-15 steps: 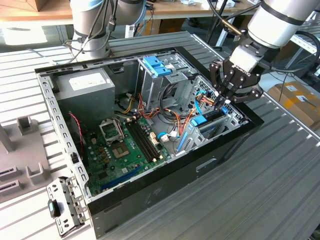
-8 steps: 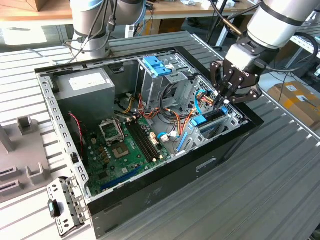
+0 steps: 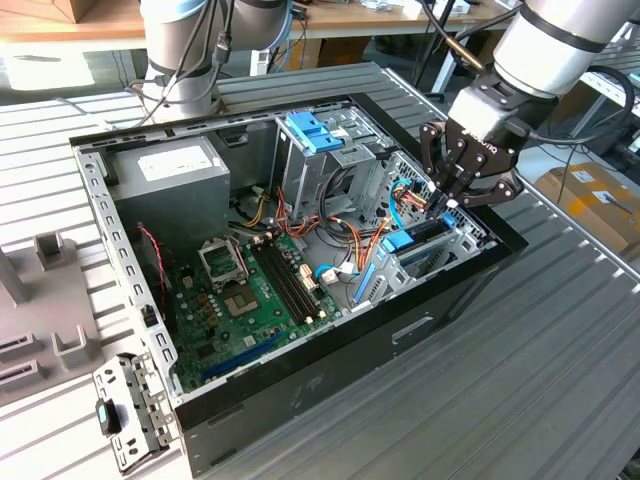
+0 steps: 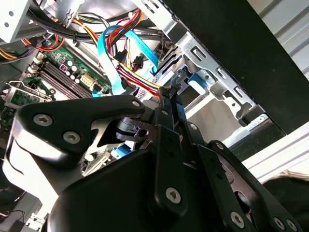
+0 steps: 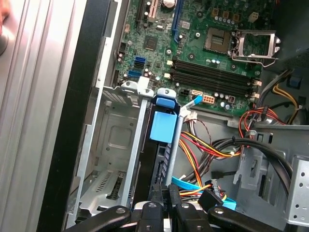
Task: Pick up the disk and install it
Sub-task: 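Insert the first disk wire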
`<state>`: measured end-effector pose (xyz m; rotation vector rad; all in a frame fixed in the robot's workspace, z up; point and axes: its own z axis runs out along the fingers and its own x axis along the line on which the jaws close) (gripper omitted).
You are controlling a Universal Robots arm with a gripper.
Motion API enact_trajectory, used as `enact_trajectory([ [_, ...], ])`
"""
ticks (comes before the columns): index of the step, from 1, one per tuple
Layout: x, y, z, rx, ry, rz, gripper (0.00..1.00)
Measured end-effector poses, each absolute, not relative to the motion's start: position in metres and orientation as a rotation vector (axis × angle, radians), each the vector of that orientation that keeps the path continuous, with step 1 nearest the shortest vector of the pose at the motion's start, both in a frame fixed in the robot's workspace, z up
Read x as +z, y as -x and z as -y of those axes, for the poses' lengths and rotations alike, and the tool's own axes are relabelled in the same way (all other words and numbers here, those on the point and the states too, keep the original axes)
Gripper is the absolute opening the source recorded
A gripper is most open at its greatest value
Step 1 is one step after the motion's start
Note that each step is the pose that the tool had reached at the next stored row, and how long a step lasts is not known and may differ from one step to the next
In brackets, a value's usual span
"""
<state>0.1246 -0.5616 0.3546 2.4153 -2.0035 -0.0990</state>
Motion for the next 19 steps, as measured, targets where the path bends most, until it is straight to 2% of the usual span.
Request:
enact_trajectory([
  [19, 0.3531, -0.1206, 0.5615, -0.099, -2.2, 2.247, 0.16],
])
